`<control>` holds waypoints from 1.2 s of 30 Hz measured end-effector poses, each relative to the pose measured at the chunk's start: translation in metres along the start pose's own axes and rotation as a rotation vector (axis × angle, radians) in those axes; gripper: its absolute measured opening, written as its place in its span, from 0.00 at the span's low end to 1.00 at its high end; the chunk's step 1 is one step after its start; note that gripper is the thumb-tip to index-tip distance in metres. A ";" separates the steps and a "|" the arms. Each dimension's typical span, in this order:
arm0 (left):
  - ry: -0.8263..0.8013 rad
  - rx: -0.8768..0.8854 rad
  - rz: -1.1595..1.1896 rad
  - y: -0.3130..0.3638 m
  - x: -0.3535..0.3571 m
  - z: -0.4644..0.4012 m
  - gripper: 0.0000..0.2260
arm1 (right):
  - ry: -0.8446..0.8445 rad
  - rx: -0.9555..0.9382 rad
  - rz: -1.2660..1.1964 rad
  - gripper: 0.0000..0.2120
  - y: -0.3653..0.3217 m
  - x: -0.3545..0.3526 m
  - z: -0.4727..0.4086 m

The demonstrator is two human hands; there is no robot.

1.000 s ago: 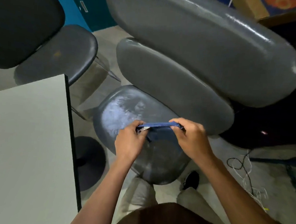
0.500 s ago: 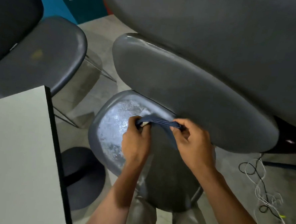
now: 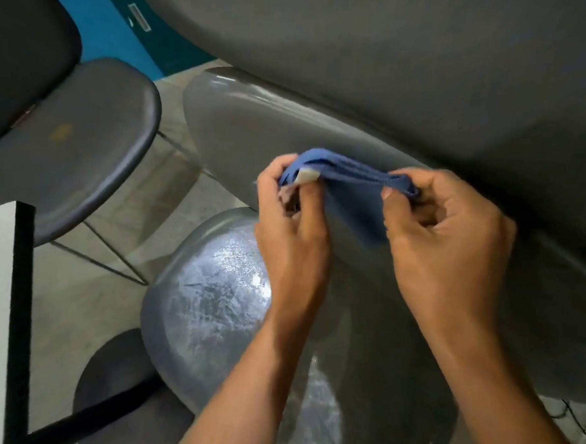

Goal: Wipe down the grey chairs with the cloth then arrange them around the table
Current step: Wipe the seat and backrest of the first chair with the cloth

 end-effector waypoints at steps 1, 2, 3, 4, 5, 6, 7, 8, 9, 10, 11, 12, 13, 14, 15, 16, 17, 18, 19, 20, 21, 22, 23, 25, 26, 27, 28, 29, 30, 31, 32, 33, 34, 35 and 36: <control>-0.037 0.046 -0.033 0.004 0.011 0.004 0.11 | 0.031 0.015 -0.028 0.08 0.003 -0.003 -0.003; -0.084 0.089 -0.075 0.005 0.022 0.008 0.15 | 0.058 0.025 -0.046 0.08 0.007 -0.005 -0.004; -0.137 0.130 -0.117 0.003 0.032 0.012 0.20 | 0.082 0.028 -0.055 0.09 0.010 -0.007 -0.004; -0.192 0.174 -0.161 -0.002 0.042 0.016 0.24 | 0.098 0.027 -0.056 0.10 0.013 -0.008 -0.003; -0.232 0.229 -0.217 -0.008 0.051 0.018 0.27 | 0.102 0.018 -0.042 0.11 0.016 -0.010 -0.001; -0.245 0.285 -0.288 -0.014 0.057 0.017 0.28 | 0.099 -0.014 -0.003 0.12 0.016 -0.012 0.002; -0.238 0.338 -0.352 -0.018 0.061 0.015 0.29 | 0.097 -0.072 0.062 0.13 0.015 -0.015 0.005; -0.214 0.377 -0.399 -0.021 0.062 0.010 0.28 | 0.099 -0.147 0.137 0.13 0.013 -0.018 0.009; -0.190 0.411 -0.427 -0.023 0.064 0.006 0.28 | 0.105 -0.221 0.205 0.12 0.011 -0.021 0.013; -0.168 0.445 -0.439 -0.022 0.064 0.001 0.28 | 0.110 -0.277 0.261 0.11 0.011 -0.024 0.016; -0.147 0.472 -0.443 -0.020 0.064 -0.004 0.27 | 0.108 -0.314 0.304 0.11 0.012 -0.025 0.019; -0.115 0.476 -0.439 -0.017 0.061 -0.012 0.27 | 0.097 -0.338 0.343 0.11 0.015 -0.025 0.021; -0.074 0.439 -0.420 -0.015 0.057 -0.023 0.27 | 0.080 -0.354 0.379 0.11 0.018 -0.023 0.023; -0.028 0.357 -0.385 -0.015 0.050 -0.040 0.28 | 0.060 -0.366 0.416 0.12 0.020 -0.021 0.025; 0.023 0.258 -0.340 -0.013 0.042 -0.058 0.28 | 0.037 -0.374 0.454 0.14 0.022 -0.018 0.027; 0.084 0.175 -0.293 -0.011 0.033 -0.078 0.29 | 0.012 -0.374 0.496 0.16 0.023 -0.014 0.028; 0.145 0.115 -0.247 -0.008 0.024 -0.097 0.29 | -0.013 -0.369 0.539 0.18 0.024 -0.011 0.029; 0.194 0.069 -0.201 -0.004 0.016 -0.111 0.28 | -0.035 -0.361 0.584 0.21 0.025 -0.008 0.029; 0.223 0.040 -0.168 0.000 0.013 -0.120 0.27 | -0.054 -0.350 0.628 0.23 0.026 -0.004 0.029; 0.231 0.045 -0.152 0.002 0.013 -0.123 0.26 | -0.069 -0.341 0.671 0.25 0.027 0.000 0.029; 0.218 0.067 -0.148 0.003 0.016 -0.120 0.26 | -0.078 -0.336 0.713 0.27 0.029 0.004 0.030; 0.189 0.095 -0.154 0.001 0.021 -0.111 0.26 | -0.081 -0.336 0.752 0.28 0.031 0.007 0.030; 0.146 0.123 -0.170 -0.003 0.026 -0.099 0.27 | -0.082 -0.342 0.785 0.29 0.033 0.011 0.030; 0.032 0.185 -0.206 -0.016 0.035 -0.074 0.28 | -0.078 -0.356 0.831 0.31 0.037 0.016 0.030; -0.024 0.227 -0.234 -0.022 0.037 -0.065 0.27 | -0.069 -0.359 0.844 0.32 0.039 0.017 0.030; -0.070 0.275 -0.264 -0.026 0.038 -0.059 0.26 | -0.060 -0.359 0.850 0.33 0.040 0.018 0.030; -0.094 0.314 -0.283 -0.027 0.037 -0.058 0.25 | -0.051 -0.356 0.851 0.33 0.042 0.018 0.030; -0.096 0.337 -0.291 -0.027 0.034 -0.063 0.24 | -0.047 -0.347 0.851 0.33 0.045 0.019 0.030; -0.077 0.345 -0.297 -0.025 0.030 -0.071 0.23 | -0.050 -0.334 0.852 0.33 0.048 0.019 0.031; -0.039 0.329 -0.303 -0.023 0.025 -0.082 0.23 | -0.060 -0.318 0.854 0.34 0.051 0.020 0.030; 0.012 0.297 -0.302 -0.021 0.019 -0.096 0.23 | -0.077 -0.307 0.857 0.34 0.054 0.021 0.030; 0.067 0.260 -0.285 -0.019 0.012 -0.110 0.24 | -0.092 -0.302 0.861 0.35 0.057 0.022 0.029; 0.124 0.233 -0.254 -0.015 0.004 -0.124 0.24 | -0.098 -0.303 0.863 0.35 0.057 0.022 0.029; 0.180 0.210 -0.217 -0.012 -0.003 -0.138 0.24 | -0.098 -0.304 0.864 0.34 0.057 0.022 0.028; 0.228 0.174 -0.175 -0.009 -0.010 -0.151 0.23 | -0.097 -0.301 0.867 0.35 0.059 0.023 0.028</control>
Point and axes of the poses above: each hand's wrist, its own z-axis away from the middle knuckle, its own x-axis out of the palm, y = z × x, the point moved 6 cm from there along -z, towards the middle knuckle, and after that the axes turned 6 degrees about -x, right-handed, at the moved point
